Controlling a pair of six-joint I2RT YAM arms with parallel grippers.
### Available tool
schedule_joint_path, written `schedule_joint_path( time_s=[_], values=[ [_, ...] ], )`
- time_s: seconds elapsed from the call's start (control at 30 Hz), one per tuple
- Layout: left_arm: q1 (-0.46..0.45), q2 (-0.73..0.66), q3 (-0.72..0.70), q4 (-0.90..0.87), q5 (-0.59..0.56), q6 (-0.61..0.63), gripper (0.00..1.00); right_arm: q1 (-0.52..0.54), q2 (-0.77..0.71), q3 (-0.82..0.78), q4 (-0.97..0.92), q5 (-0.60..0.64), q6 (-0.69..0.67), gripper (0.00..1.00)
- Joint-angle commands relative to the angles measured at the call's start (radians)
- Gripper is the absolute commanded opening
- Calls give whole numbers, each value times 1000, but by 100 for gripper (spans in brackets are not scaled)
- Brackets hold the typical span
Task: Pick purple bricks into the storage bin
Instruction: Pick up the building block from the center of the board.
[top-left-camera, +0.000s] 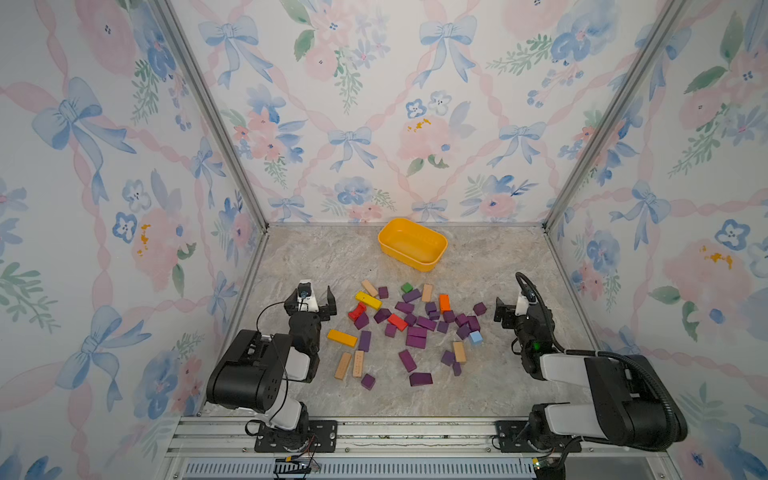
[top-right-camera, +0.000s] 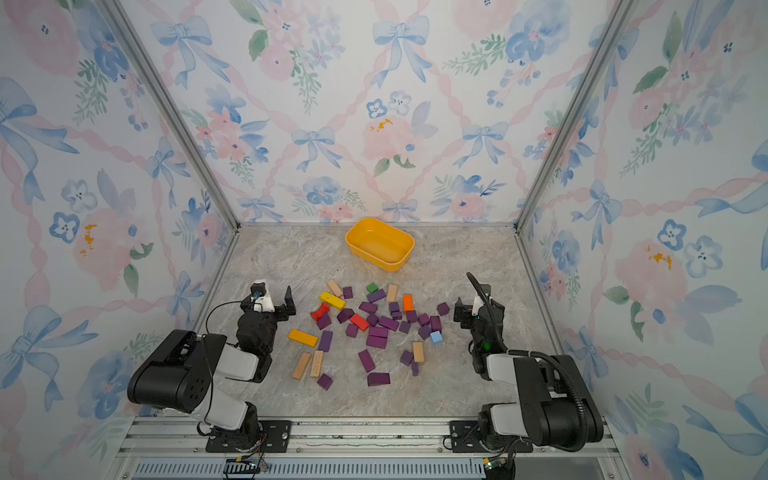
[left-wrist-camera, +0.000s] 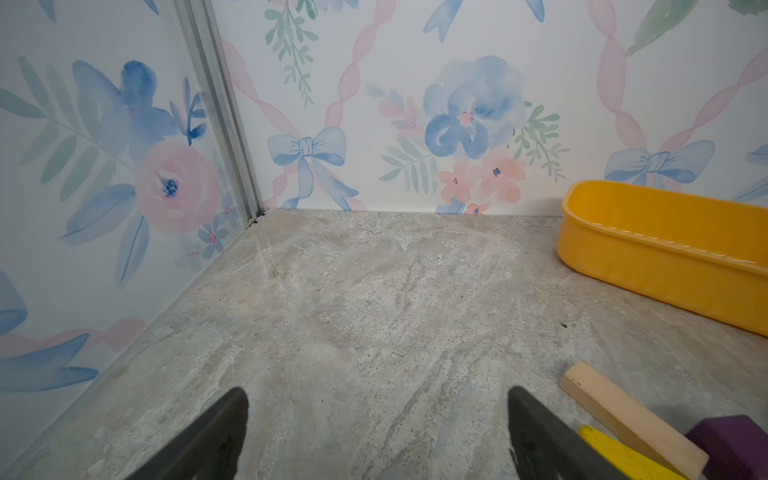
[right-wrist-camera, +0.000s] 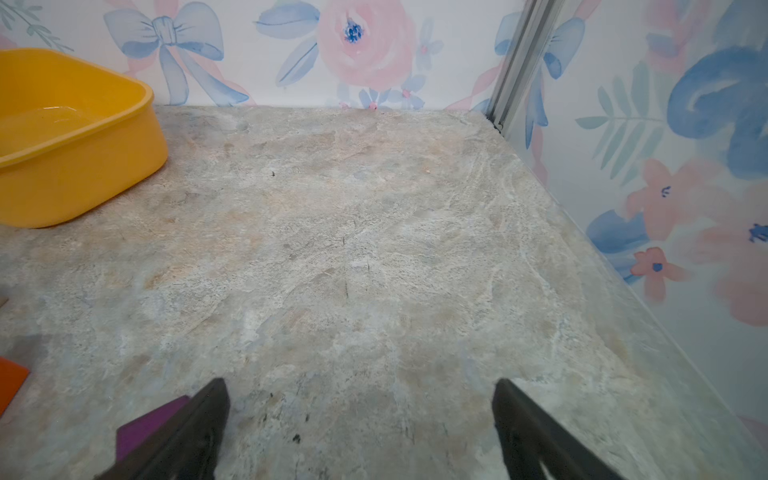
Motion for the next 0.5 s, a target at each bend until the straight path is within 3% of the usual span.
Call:
schedule_joint_path(
  time_s=[0.0, 0.47],
  values=[
    [0, 8, 9, -3, 10, 8, 98, -5, 22, 10, 26, -11, 4, 97],
    [11, 10, 10, -5, 30, 5, 98, -9, 22, 13, 22, -21, 6, 97]
  ],
)
